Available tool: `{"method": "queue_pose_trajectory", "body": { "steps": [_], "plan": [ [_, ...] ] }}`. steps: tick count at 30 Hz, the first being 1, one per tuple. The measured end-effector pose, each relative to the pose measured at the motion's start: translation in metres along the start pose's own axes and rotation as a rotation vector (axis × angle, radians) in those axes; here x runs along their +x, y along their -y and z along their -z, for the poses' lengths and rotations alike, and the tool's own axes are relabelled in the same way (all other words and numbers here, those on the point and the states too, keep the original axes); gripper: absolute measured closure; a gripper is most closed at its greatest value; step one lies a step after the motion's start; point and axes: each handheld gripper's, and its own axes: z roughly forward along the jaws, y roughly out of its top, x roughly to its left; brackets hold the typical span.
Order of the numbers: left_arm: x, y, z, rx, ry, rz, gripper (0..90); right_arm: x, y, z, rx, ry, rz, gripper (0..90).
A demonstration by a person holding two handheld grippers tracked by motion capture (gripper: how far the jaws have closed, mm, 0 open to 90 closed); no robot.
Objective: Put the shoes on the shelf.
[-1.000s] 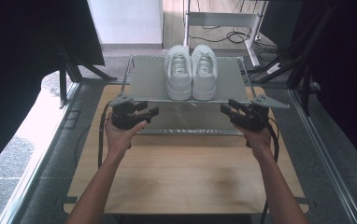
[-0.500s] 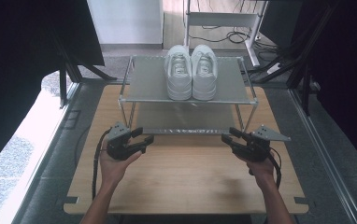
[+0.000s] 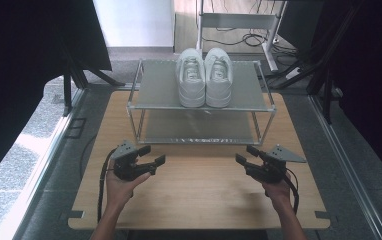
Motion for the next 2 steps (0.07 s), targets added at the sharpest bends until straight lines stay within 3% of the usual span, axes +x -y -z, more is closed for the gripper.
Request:
{"method": "queue_pose_trajectory", "body": {
  "steps": [2],
  "plan": [
    [0.0029,0.0021,-0.0005,-0.003,-0.011,0.014,27.0,-0.0035,0.0068,0.0004,0.03,0.019,-0.003,40.0]
  ]
}}
